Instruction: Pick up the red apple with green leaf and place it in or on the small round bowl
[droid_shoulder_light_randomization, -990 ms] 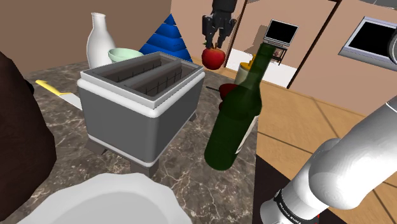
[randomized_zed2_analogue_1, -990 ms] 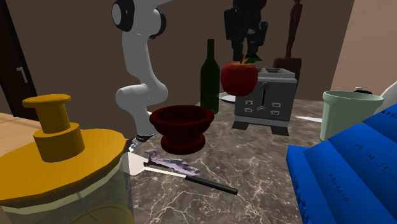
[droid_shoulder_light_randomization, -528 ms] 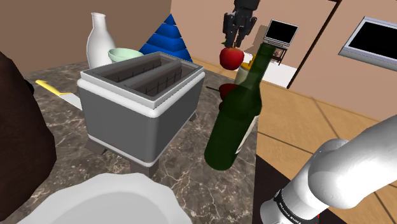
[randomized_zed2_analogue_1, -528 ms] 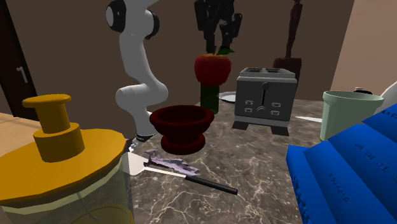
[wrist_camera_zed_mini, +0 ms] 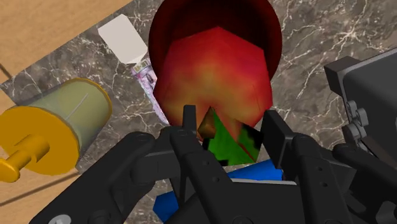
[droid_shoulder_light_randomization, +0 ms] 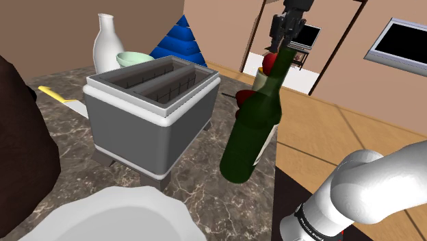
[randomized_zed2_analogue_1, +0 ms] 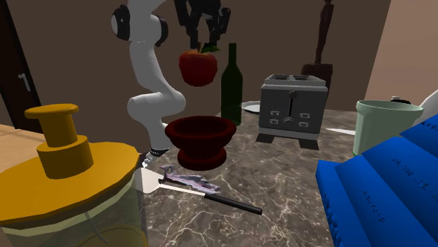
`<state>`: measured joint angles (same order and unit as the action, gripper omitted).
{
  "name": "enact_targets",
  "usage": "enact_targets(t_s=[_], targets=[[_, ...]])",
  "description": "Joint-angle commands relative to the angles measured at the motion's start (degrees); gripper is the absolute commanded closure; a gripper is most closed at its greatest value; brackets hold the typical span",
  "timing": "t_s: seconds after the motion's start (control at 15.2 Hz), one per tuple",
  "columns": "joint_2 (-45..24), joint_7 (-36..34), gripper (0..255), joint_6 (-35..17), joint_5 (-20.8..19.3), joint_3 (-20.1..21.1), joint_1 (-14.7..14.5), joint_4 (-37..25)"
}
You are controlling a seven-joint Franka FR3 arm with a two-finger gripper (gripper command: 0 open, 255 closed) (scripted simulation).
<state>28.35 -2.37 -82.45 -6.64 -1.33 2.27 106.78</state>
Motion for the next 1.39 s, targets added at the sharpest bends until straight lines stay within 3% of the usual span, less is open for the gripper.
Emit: enact_targets(t_s=[0.0,1.32], targets=[[1.1,0.1,255,-1.2,-0.1,-0.2,0.0,2.2],[5.7,-1.2,255,-14.5,-0.4,-0.6,0.0,20.2]])
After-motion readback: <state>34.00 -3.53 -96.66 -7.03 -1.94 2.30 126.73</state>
